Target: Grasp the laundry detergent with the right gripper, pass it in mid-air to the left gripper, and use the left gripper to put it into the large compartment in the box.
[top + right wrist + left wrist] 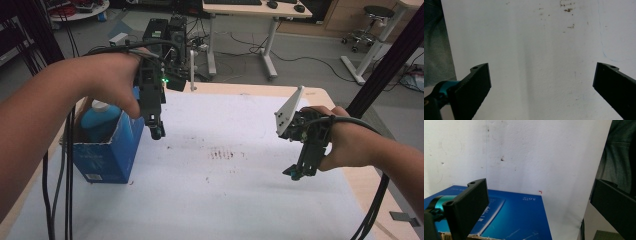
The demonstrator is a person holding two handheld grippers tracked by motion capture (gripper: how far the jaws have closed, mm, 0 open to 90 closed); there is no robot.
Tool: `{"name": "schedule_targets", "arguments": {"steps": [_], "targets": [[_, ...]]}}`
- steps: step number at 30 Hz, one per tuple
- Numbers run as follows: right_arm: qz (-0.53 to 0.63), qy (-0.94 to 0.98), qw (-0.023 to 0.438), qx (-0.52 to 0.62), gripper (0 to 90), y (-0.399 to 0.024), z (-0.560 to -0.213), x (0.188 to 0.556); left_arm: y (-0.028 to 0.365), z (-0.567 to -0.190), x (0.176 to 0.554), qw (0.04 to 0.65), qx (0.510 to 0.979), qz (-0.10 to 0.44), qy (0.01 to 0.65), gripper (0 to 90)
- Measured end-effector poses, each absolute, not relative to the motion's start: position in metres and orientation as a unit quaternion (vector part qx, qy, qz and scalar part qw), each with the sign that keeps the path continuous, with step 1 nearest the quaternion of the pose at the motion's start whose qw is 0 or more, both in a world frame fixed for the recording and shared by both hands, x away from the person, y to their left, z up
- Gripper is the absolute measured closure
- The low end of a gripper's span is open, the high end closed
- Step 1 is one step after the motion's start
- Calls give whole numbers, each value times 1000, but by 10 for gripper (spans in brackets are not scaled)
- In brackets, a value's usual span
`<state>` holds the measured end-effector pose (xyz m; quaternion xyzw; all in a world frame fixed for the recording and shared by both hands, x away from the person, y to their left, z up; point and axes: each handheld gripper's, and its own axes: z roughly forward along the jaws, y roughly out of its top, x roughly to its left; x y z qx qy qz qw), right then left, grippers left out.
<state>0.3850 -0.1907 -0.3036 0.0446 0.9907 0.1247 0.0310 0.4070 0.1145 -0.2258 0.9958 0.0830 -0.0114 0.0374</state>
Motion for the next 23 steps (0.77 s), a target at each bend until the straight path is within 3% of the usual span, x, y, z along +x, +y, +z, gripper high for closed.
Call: {"name": "schedule_targets", "arguments": {"steps": [23], "targets": [[126,990,35,56,6,-197,-300,384,113,-225,404,29,996,-12,83,16]]}}
